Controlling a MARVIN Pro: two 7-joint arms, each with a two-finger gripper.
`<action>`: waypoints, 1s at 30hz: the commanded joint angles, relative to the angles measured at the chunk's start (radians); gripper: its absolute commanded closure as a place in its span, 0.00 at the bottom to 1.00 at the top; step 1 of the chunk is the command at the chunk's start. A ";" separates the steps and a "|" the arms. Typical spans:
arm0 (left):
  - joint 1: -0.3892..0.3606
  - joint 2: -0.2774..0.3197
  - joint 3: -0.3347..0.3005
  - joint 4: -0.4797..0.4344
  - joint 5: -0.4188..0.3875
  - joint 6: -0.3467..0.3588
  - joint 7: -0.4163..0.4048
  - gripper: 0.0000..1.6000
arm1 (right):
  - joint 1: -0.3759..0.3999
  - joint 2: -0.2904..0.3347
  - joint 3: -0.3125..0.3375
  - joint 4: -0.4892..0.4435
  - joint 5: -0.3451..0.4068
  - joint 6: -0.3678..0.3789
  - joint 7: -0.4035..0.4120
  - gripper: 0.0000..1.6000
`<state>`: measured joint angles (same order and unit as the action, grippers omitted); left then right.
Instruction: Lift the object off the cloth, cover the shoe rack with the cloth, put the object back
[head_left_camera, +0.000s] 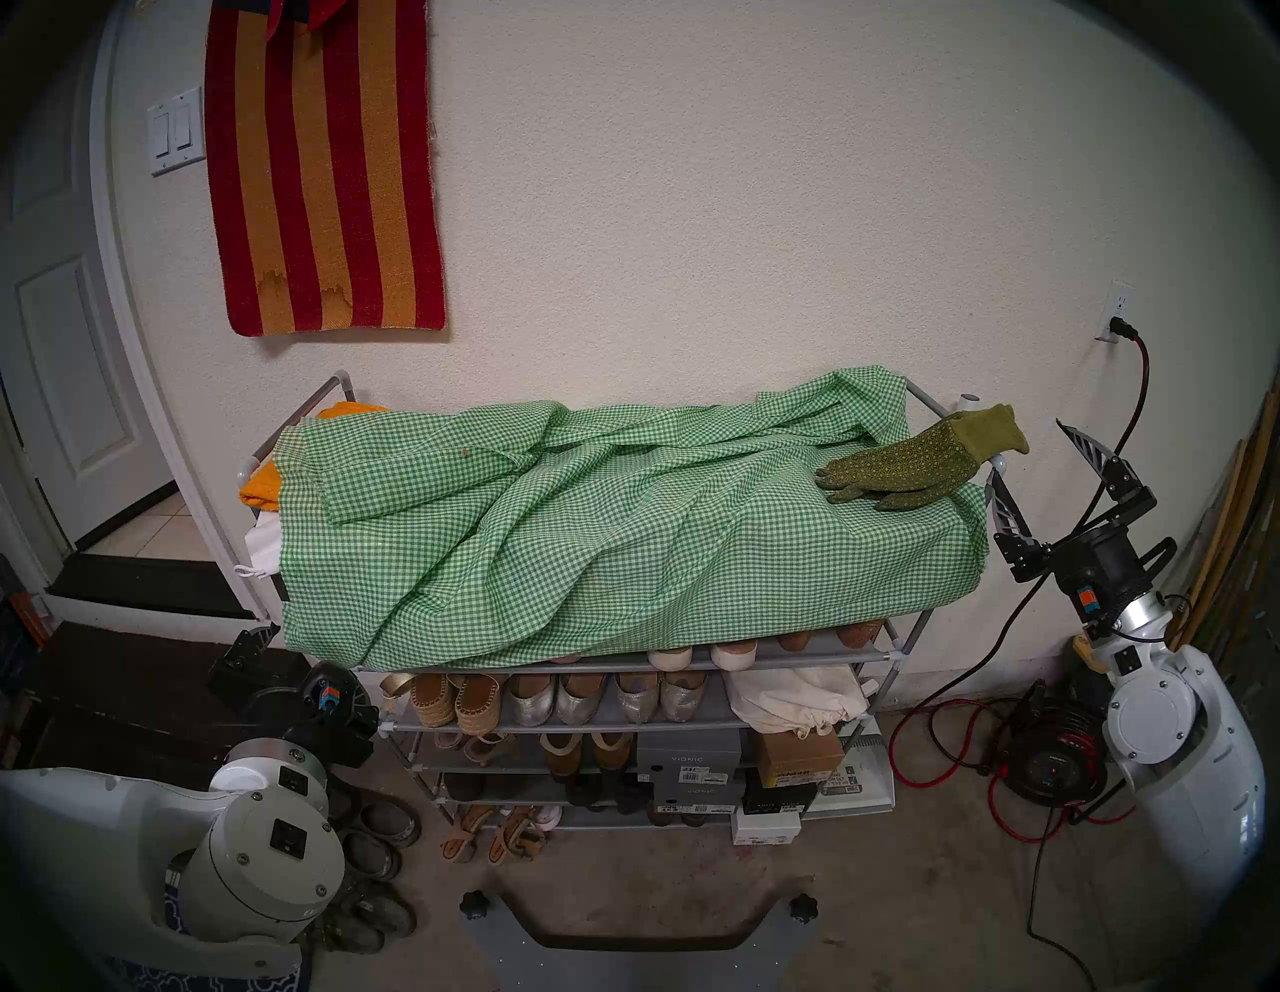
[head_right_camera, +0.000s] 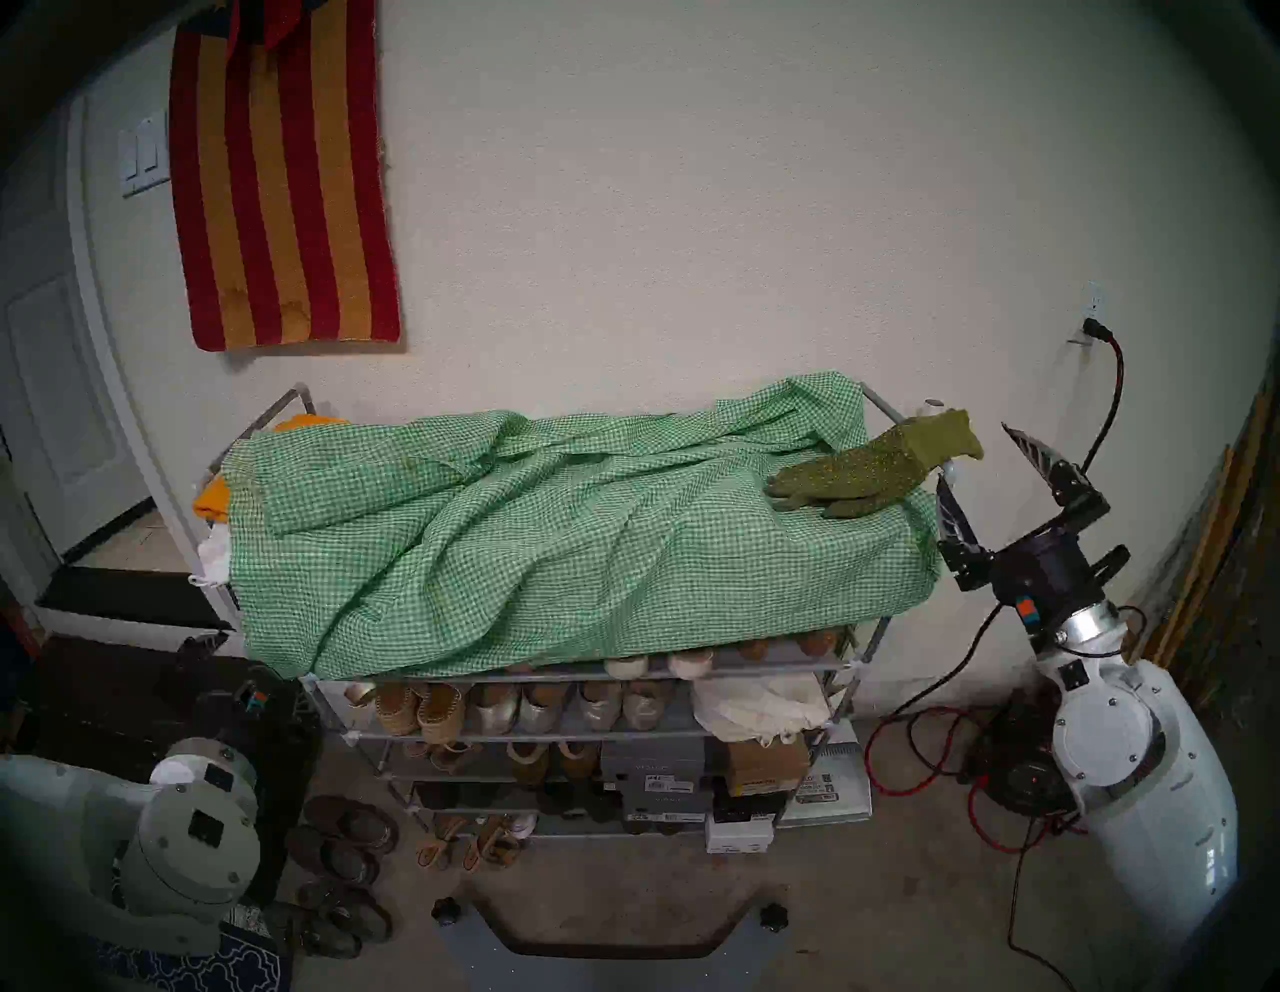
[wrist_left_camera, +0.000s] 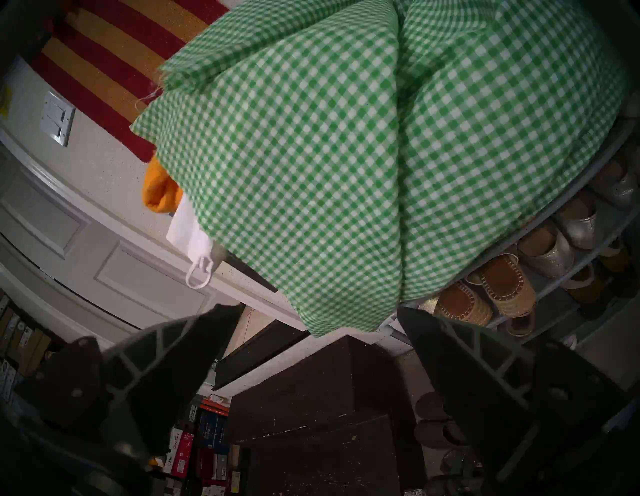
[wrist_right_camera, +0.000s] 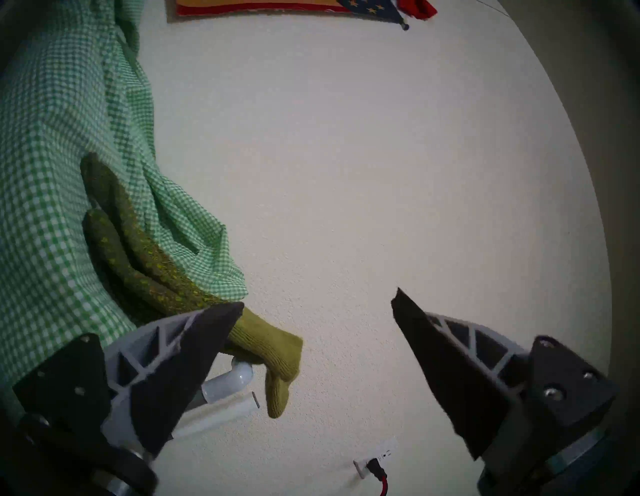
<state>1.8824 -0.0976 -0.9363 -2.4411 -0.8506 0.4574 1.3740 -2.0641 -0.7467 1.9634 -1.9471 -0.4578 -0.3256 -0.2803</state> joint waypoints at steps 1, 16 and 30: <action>-0.001 -0.002 -0.002 0.001 0.000 0.001 0.001 0.00 | -0.111 0.026 0.115 -0.090 -0.059 0.036 0.117 0.00; -0.001 -0.002 -0.002 0.001 0.000 0.002 0.001 0.00 | -0.081 0.097 0.113 -0.141 -0.144 0.148 0.273 0.00; -0.001 -0.002 -0.002 0.001 0.000 0.001 0.001 0.00 | -0.079 0.035 0.006 -0.326 -0.233 0.315 0.258 0.00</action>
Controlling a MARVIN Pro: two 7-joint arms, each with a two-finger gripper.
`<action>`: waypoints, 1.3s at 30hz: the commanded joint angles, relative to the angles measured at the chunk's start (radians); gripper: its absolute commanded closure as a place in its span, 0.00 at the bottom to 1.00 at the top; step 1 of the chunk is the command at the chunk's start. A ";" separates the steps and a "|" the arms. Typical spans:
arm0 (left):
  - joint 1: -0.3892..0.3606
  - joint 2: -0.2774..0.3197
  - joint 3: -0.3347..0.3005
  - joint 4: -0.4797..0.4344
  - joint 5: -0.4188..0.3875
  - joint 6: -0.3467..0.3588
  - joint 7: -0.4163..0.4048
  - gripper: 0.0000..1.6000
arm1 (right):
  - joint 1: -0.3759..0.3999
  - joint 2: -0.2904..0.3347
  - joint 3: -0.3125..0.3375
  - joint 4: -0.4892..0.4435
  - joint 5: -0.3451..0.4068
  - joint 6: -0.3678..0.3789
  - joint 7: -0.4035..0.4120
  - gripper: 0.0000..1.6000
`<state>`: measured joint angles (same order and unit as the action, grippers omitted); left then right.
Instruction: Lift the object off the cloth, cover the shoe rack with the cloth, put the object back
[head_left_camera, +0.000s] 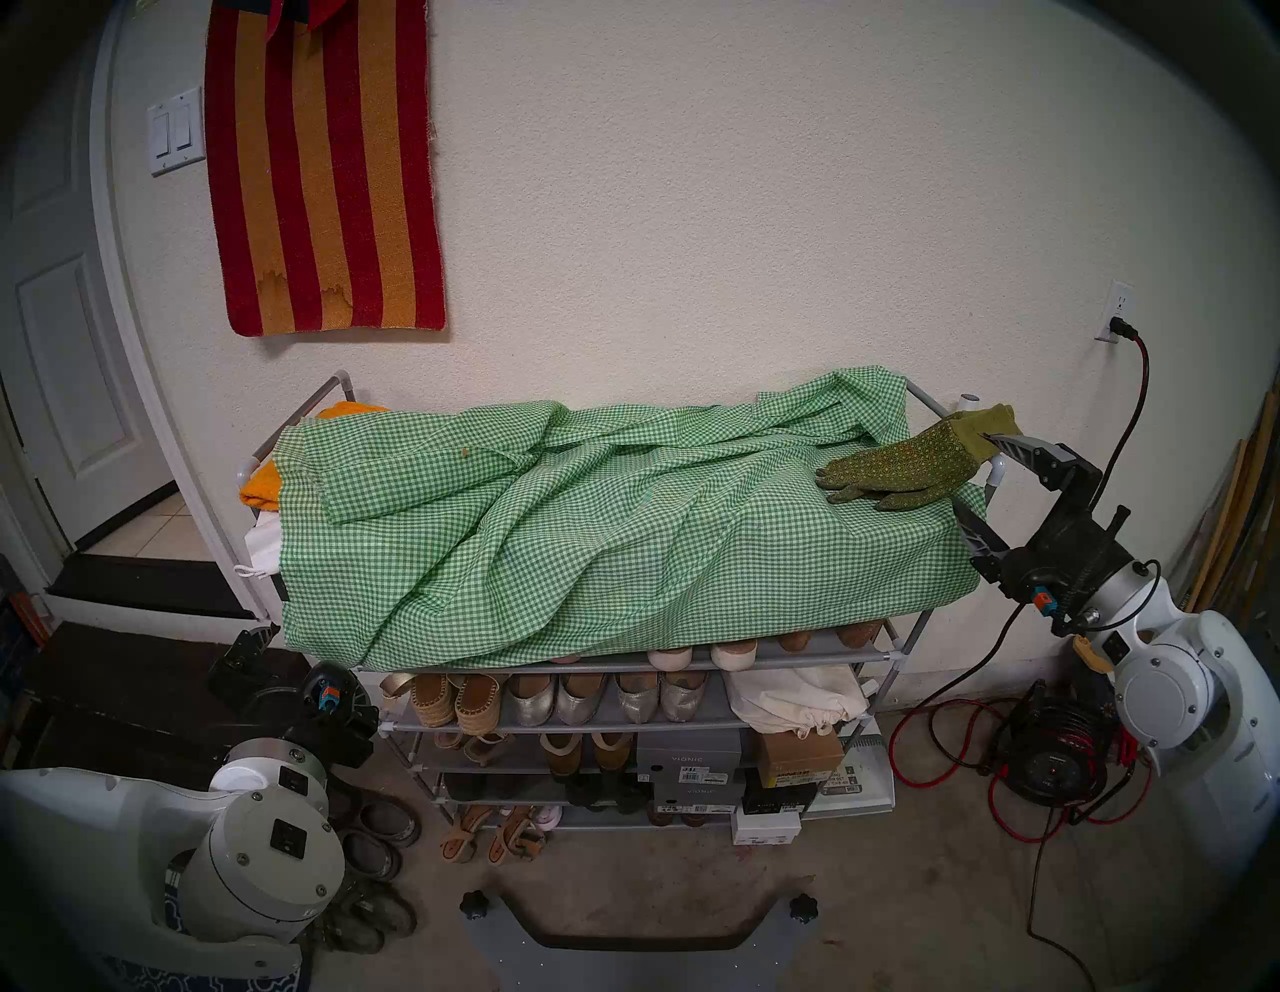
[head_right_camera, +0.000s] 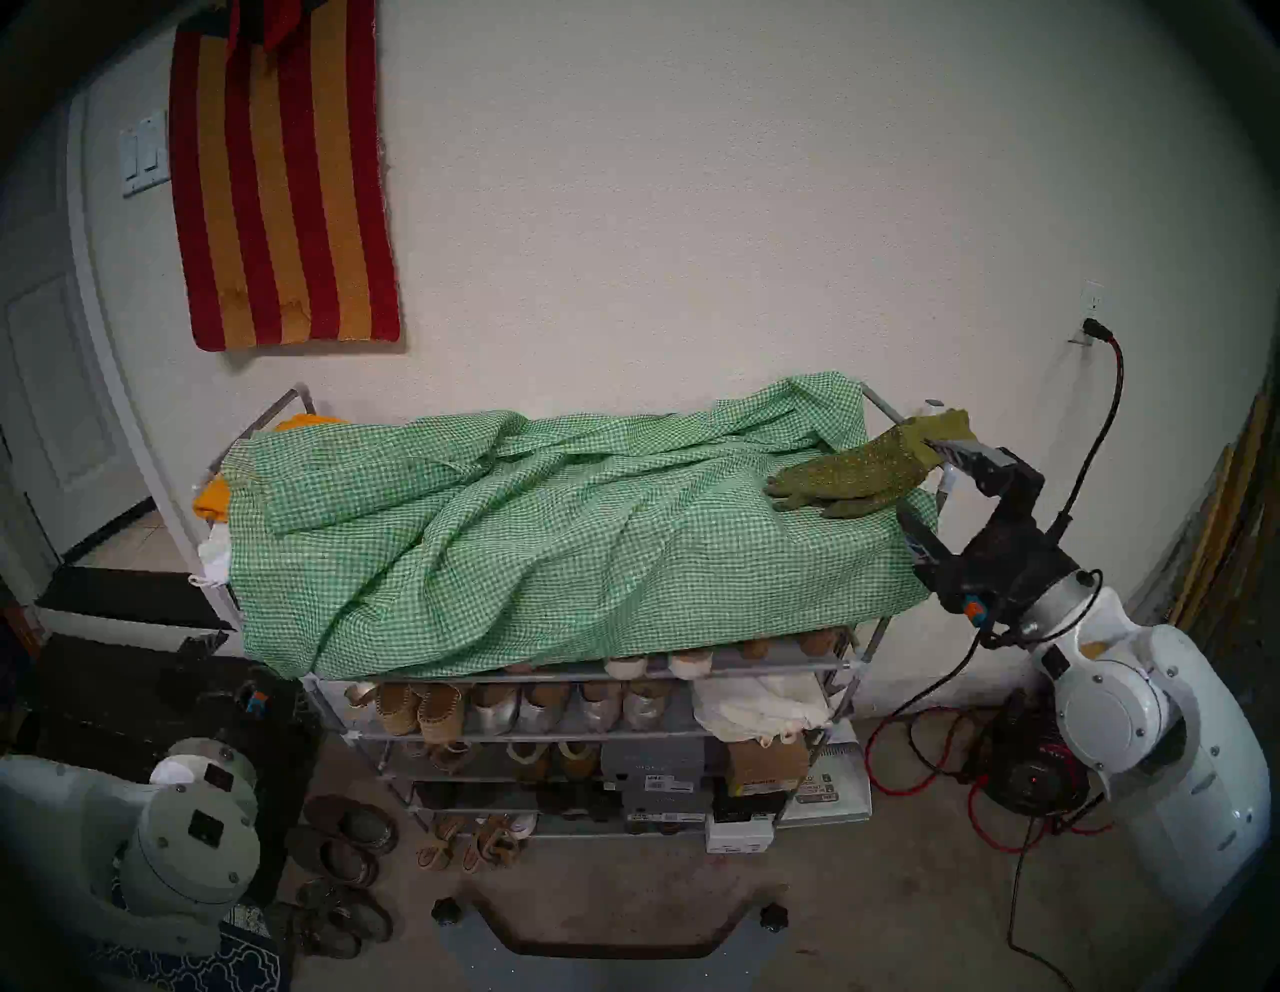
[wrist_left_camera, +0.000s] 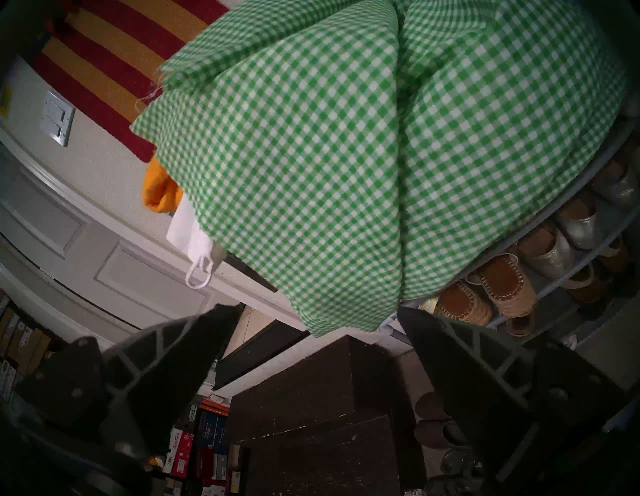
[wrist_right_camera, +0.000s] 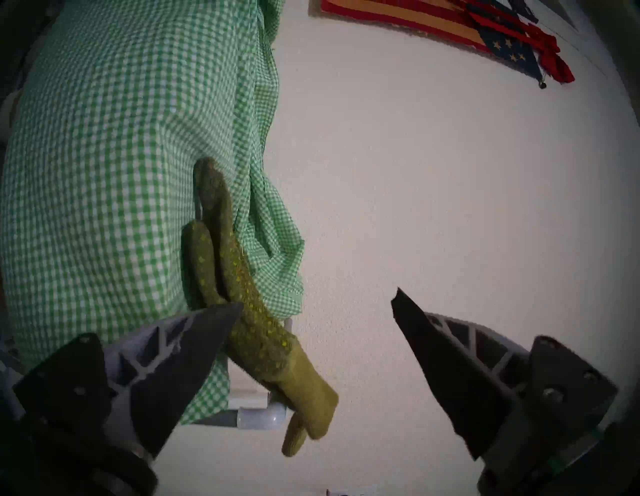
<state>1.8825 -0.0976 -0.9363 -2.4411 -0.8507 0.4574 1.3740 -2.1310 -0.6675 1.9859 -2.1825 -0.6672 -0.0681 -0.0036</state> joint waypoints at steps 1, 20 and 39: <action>-0.001 -0.002 -0.002 0.001 0.000 0.001 0.001 0.00 | -0.022 -0.069 -0.010 -0.116 -0.008 0.074 -0.016 0.00; 0.000 -0.002 -0.002 0.001 0.000 0.002 0.001 0.00 | -0.072 -0.149 0.005 -0.141 0.045 0.084 -0.061 0.00; -0.001 -0.002 -0.002 0.001 0.000 0.001 0.001 0.00 | 0.090 0.017 -0.177 -0.162 -0.131 0.216 0.039 0.00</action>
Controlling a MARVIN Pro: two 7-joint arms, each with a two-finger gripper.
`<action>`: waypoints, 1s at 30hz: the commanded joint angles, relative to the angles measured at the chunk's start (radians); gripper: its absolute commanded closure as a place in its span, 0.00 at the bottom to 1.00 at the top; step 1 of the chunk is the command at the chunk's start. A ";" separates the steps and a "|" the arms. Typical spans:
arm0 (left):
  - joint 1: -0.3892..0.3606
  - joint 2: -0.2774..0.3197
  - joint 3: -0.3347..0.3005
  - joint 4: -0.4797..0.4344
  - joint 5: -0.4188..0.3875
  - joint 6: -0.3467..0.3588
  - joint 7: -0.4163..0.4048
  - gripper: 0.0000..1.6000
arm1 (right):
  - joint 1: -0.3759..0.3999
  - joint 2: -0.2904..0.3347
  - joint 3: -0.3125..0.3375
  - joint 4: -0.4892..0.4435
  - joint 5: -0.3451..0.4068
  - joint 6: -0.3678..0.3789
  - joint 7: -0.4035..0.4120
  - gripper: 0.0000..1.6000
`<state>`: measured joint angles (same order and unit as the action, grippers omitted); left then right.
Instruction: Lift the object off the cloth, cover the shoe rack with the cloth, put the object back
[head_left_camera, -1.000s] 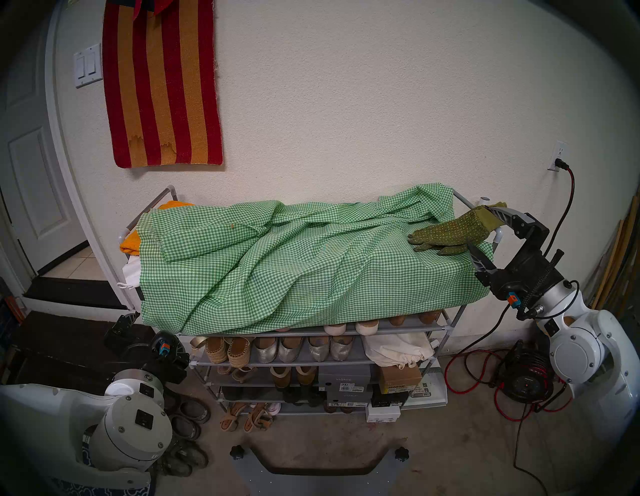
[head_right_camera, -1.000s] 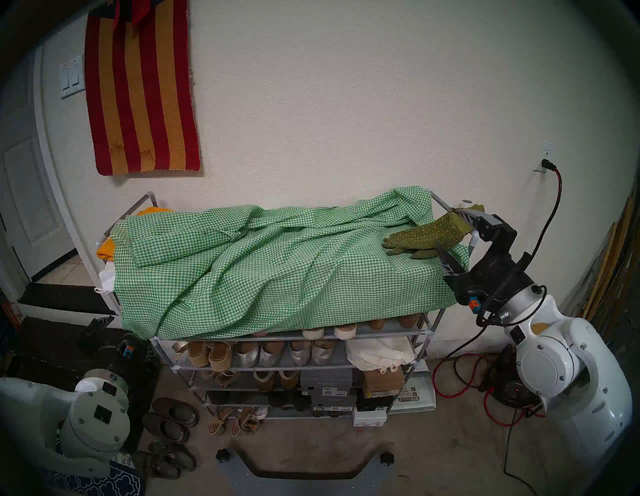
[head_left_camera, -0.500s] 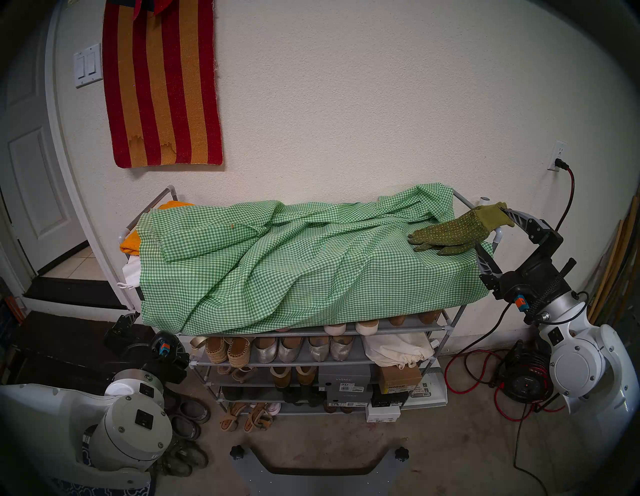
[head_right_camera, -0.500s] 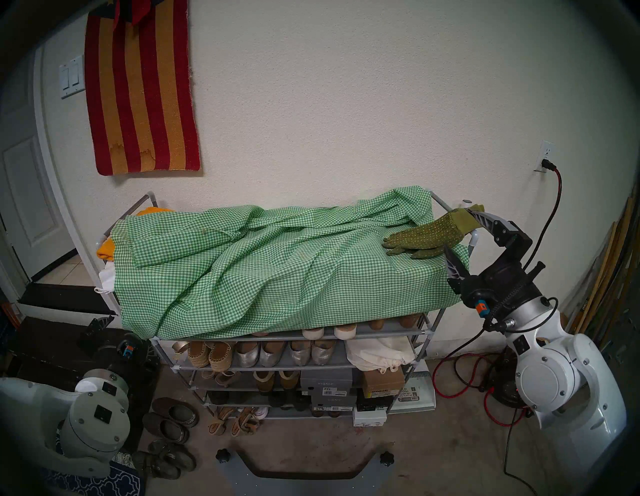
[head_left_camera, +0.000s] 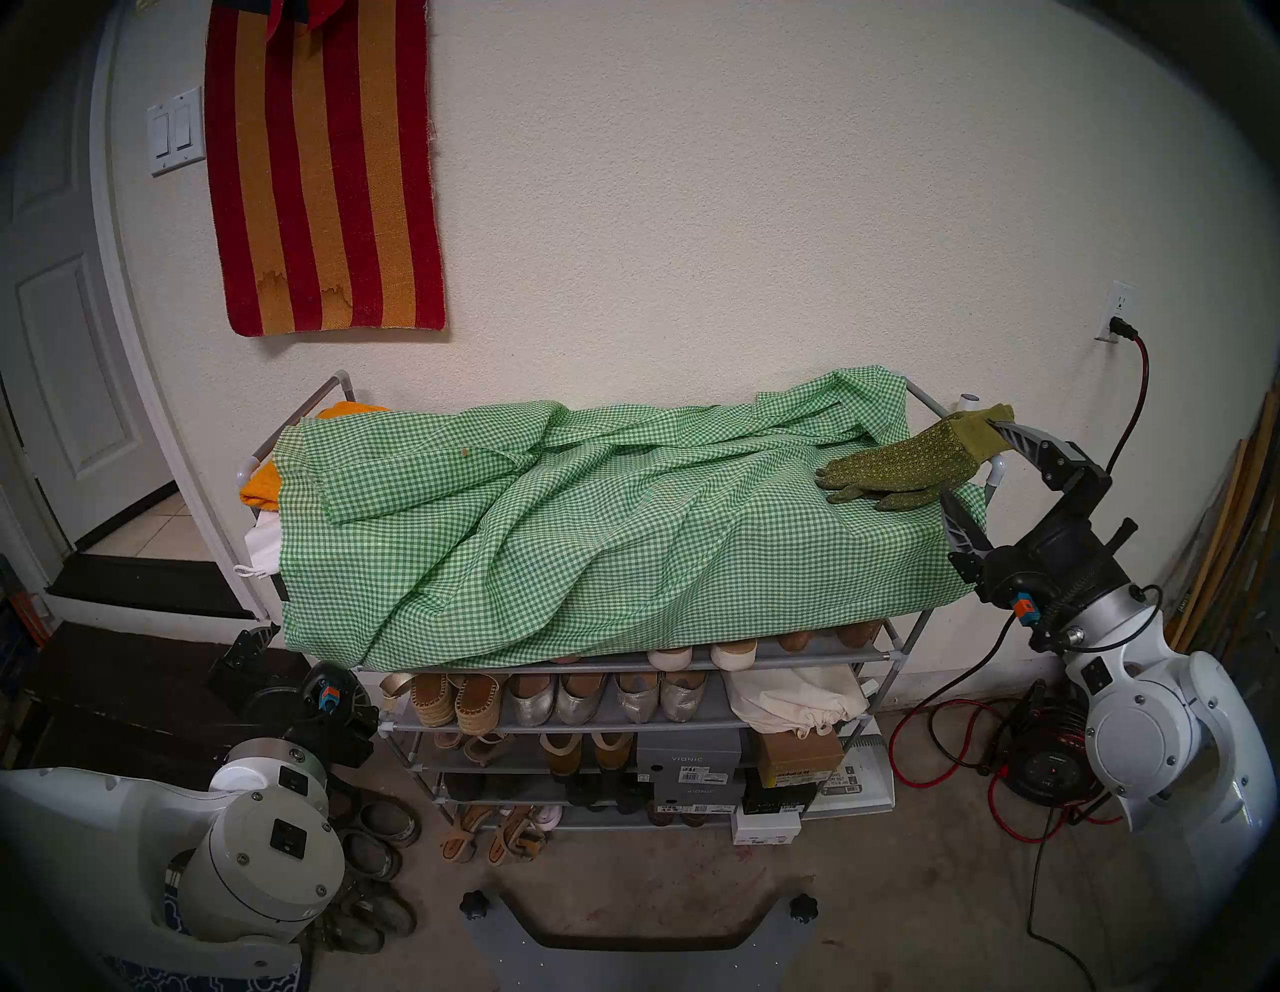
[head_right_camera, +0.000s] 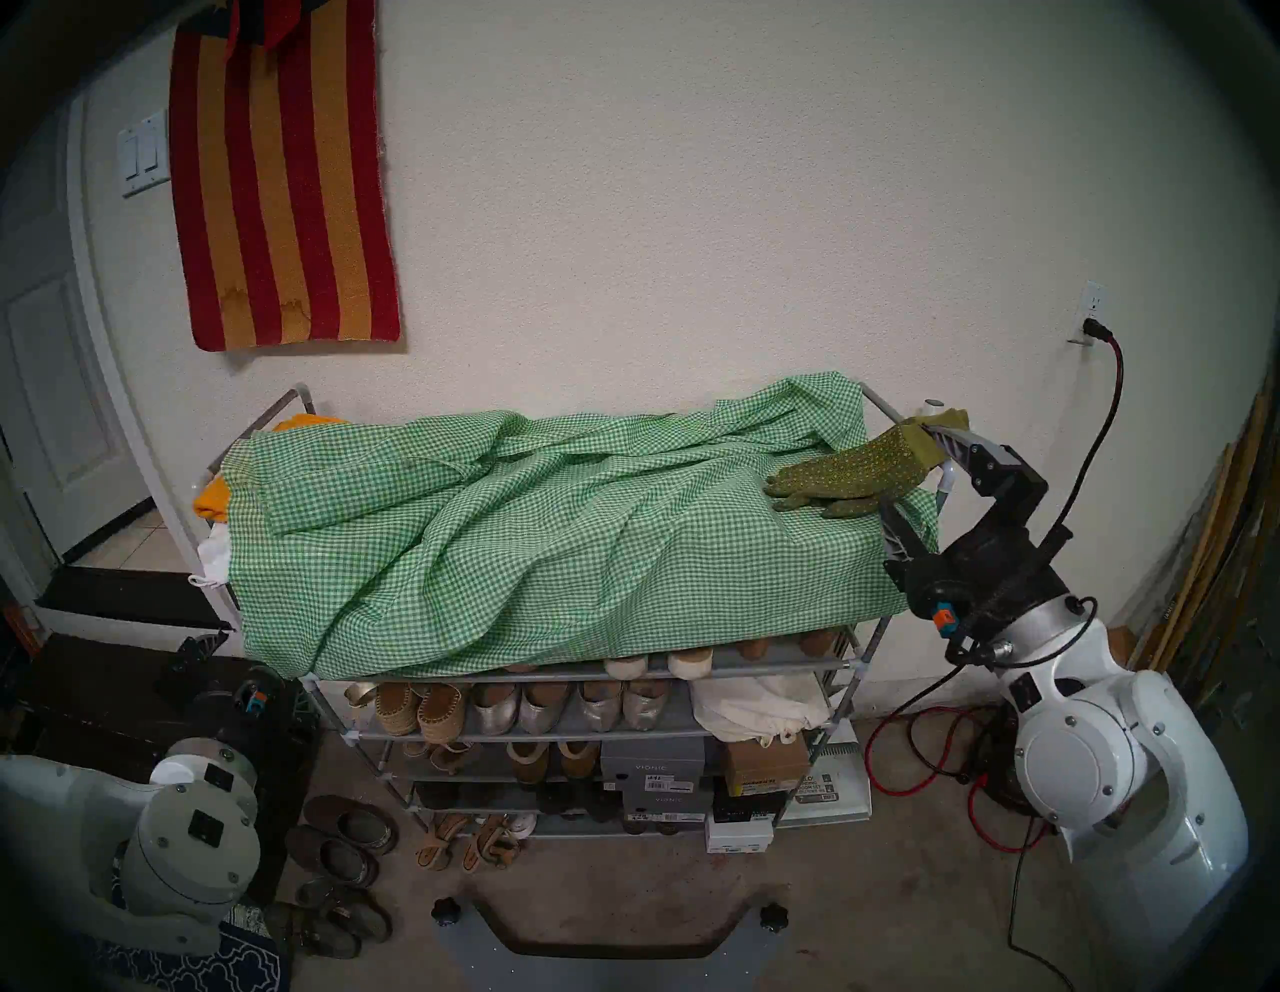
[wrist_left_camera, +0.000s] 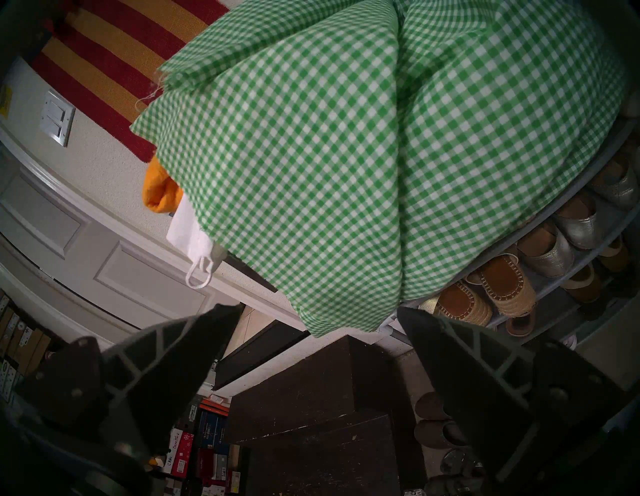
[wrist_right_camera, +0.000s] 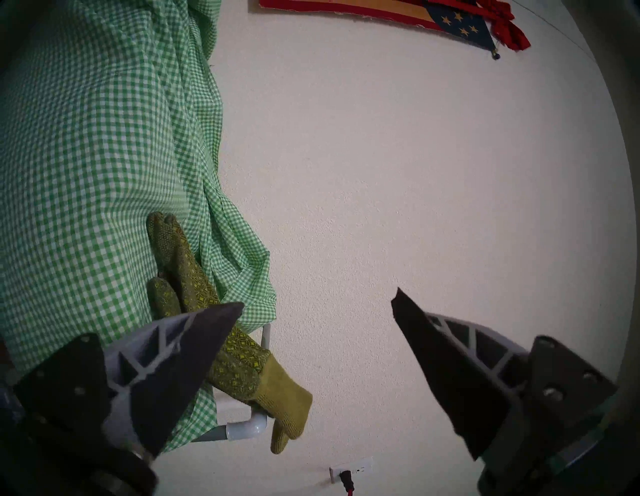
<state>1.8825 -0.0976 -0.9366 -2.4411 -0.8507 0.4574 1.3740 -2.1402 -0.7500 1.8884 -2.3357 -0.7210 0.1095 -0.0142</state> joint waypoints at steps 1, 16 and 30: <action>-0.001 -0.002 -0.001 0.001 0.000 0.001 0.001 0.00 | 0.100 0.100 -0.080 -0.009 -0.077 0.038 0.050 0.00; -0.001 -0.002 -0.001 0.001 0.000 0.001 0.001 0.00 | 0.271 0.239 -0.203 0.098 -0.342 0.086 0.185 0.00; -0.001 -0.002 -0.002 0.001 0.000 0.002 0.001 0.00 | 0.079 0.201 -0.039 0.126 -0.425 0.060 0.181 0.00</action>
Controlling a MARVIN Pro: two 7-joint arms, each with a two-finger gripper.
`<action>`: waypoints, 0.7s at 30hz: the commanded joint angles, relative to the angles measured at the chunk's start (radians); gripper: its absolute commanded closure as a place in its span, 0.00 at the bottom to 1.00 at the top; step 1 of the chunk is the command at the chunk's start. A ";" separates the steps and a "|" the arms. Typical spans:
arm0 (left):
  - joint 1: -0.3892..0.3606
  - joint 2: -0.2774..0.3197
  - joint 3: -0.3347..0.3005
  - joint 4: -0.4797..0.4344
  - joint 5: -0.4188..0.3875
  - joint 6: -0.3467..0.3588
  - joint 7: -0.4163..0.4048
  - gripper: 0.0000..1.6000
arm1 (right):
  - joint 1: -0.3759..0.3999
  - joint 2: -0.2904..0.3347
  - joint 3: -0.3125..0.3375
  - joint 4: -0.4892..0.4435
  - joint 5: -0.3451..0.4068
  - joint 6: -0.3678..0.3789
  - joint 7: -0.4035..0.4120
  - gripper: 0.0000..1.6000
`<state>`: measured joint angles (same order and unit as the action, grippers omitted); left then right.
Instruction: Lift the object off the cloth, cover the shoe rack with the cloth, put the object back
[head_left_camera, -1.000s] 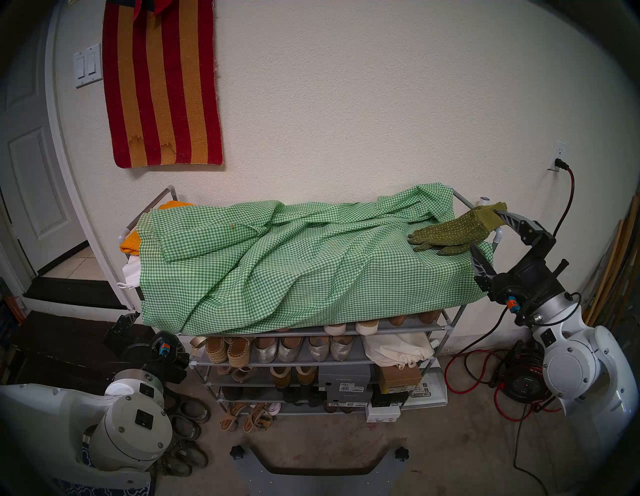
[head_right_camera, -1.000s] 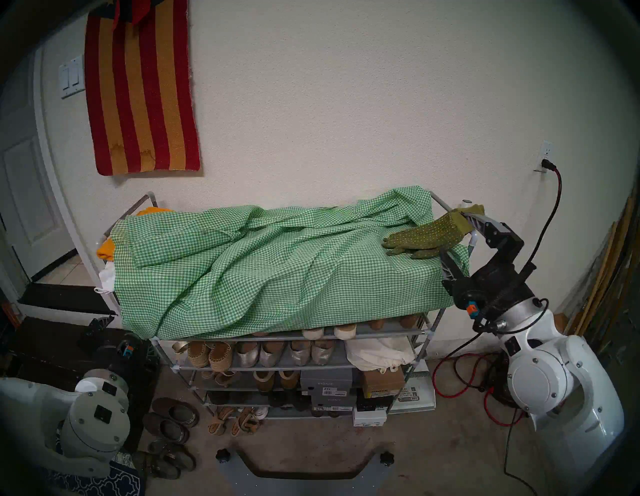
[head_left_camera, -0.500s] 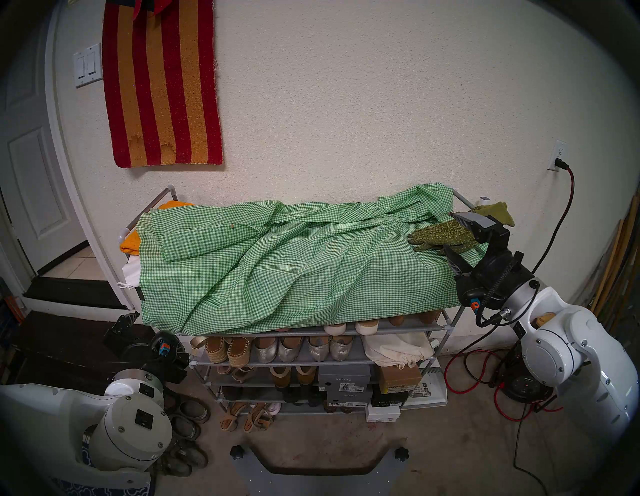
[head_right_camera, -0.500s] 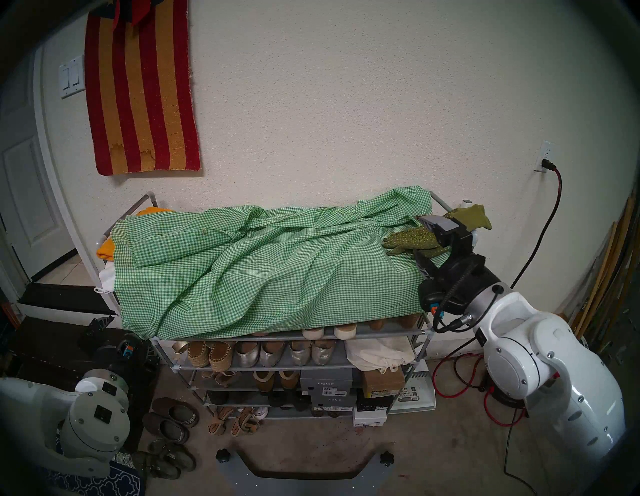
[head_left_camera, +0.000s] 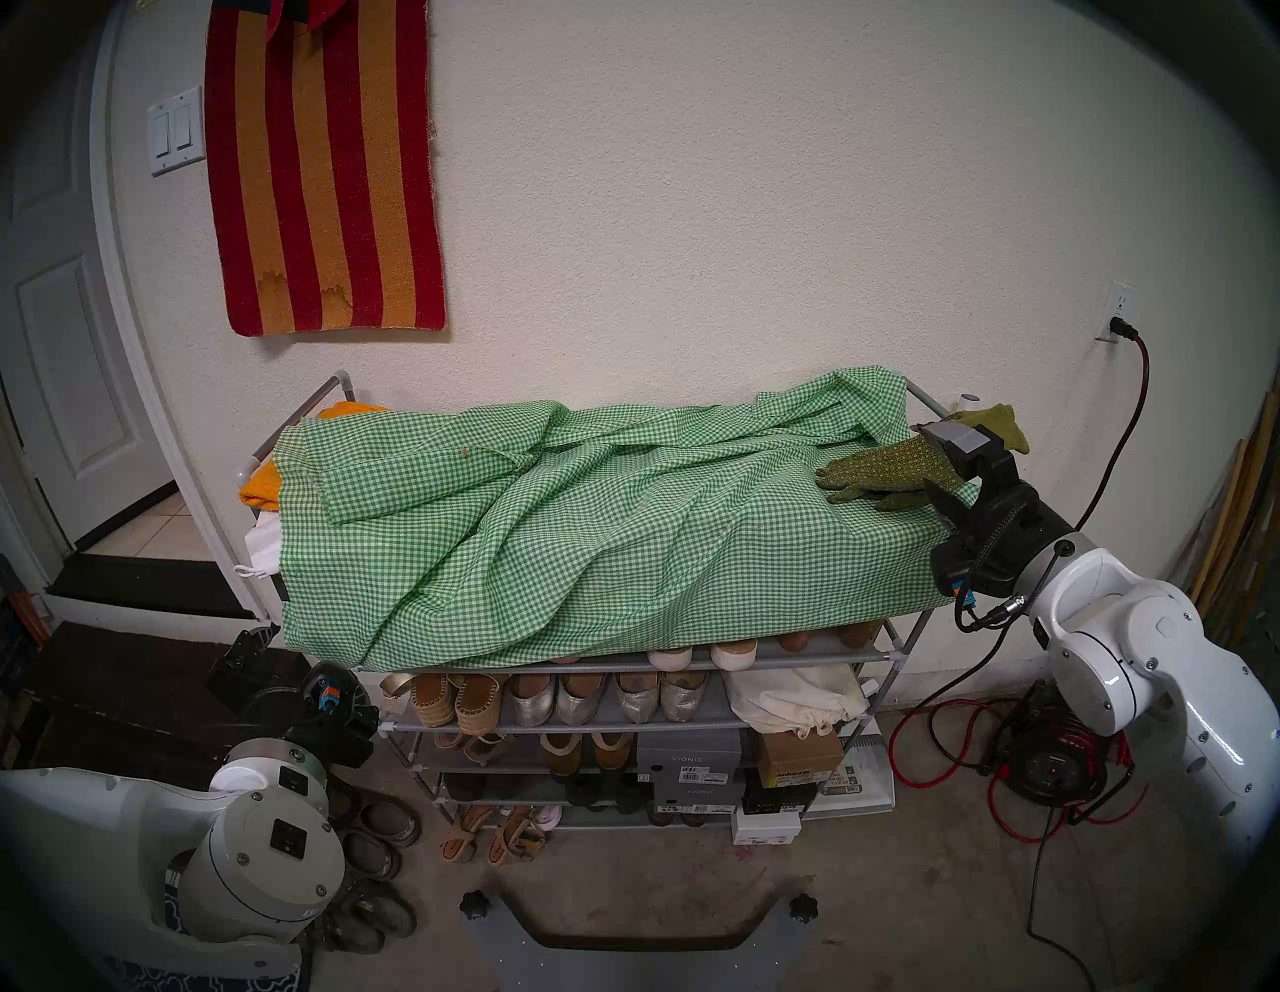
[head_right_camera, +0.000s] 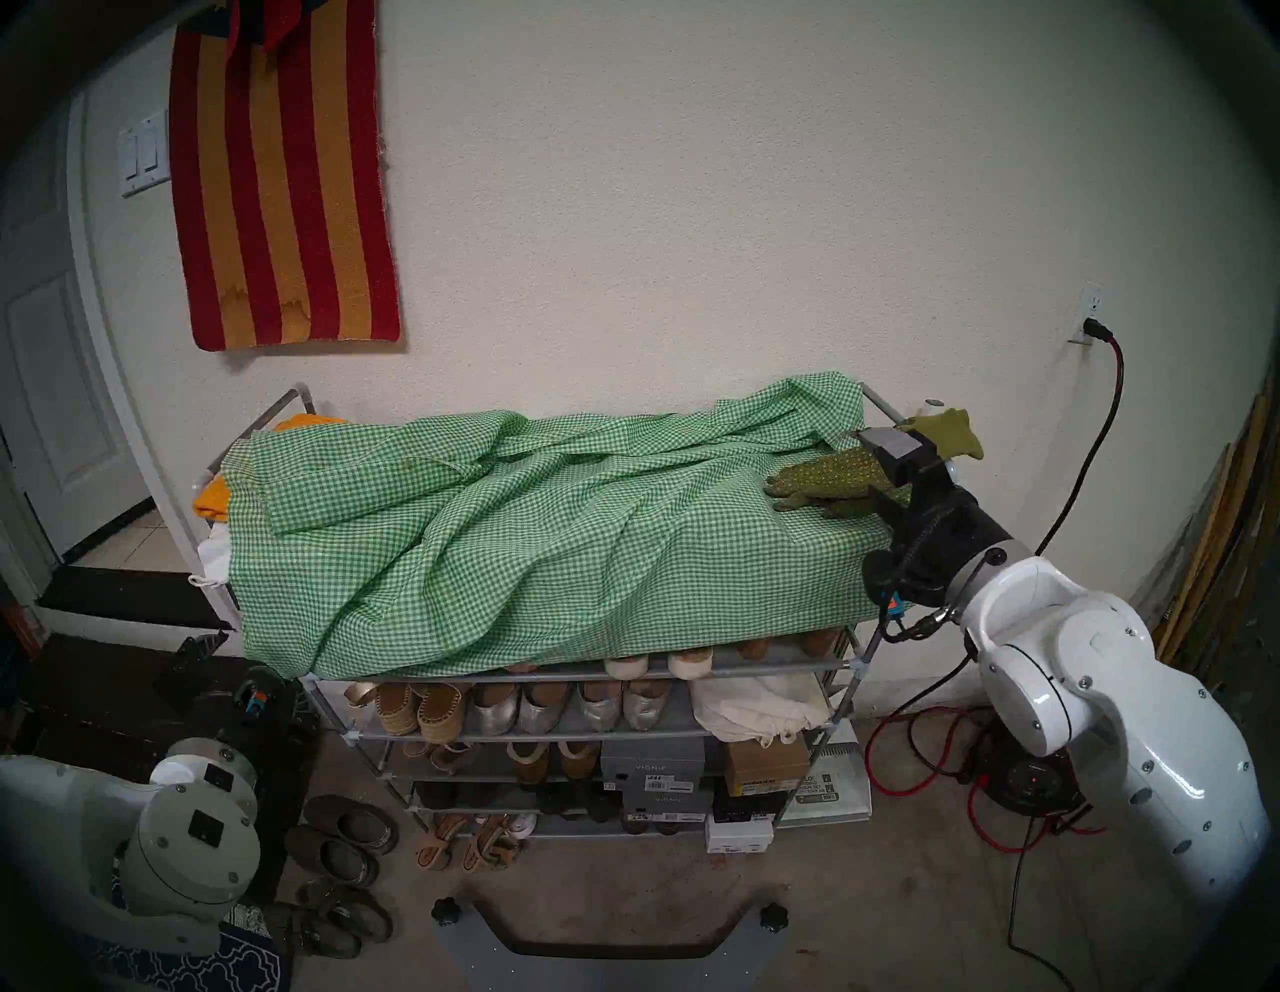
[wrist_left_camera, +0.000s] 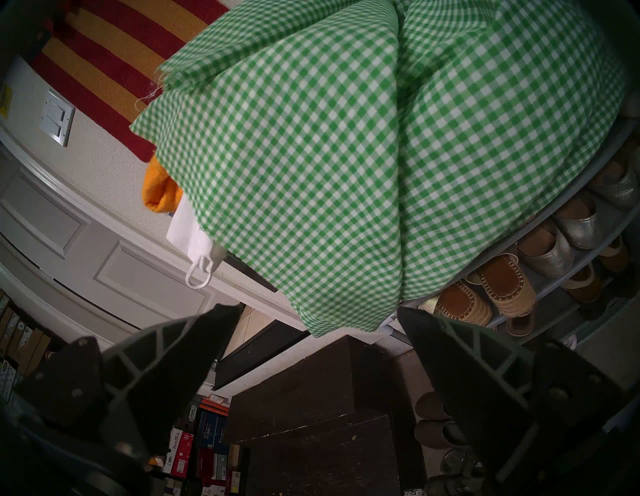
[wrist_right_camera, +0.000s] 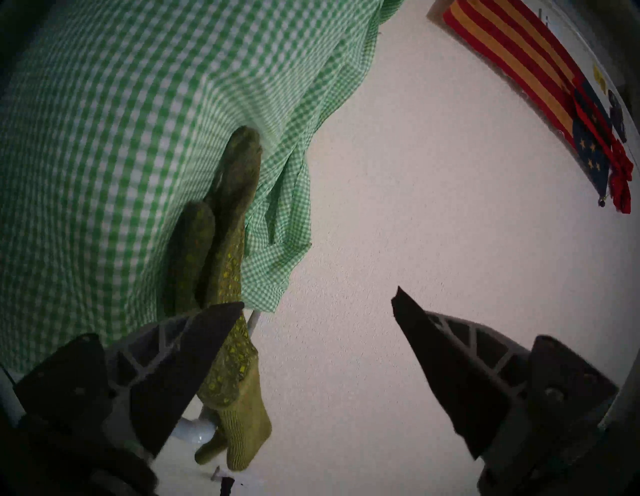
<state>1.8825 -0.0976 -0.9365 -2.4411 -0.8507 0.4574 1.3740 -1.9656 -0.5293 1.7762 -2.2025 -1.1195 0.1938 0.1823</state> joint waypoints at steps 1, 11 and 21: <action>-0.001 -0.002 -0.002 0.001 0.000 0.002 0.001 0.00 | -0.119 -0.024 0.094 -0.013 -0.024 -0.022 -0.015 0.00; -0.001 -0.002 -0.002 0.001 0.000 0.001 0.001 0.00 | -0.213 -0.100 0.210 0.028 -0.040 -0.083 -0.038 0.00; 0.000 -0.002 -0.002 0.001 0.000 0.002 0.001 0.00 | -0.213 -0.094 0.227 0.049 -0.057 -0.129 -0.091 0.00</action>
<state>1.8826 -0.0976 -0.9366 -2.4411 -0.8506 0.4574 1.3740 -2.1675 -0.6209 2.0063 -2.1592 -1.1764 0.0838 0.1240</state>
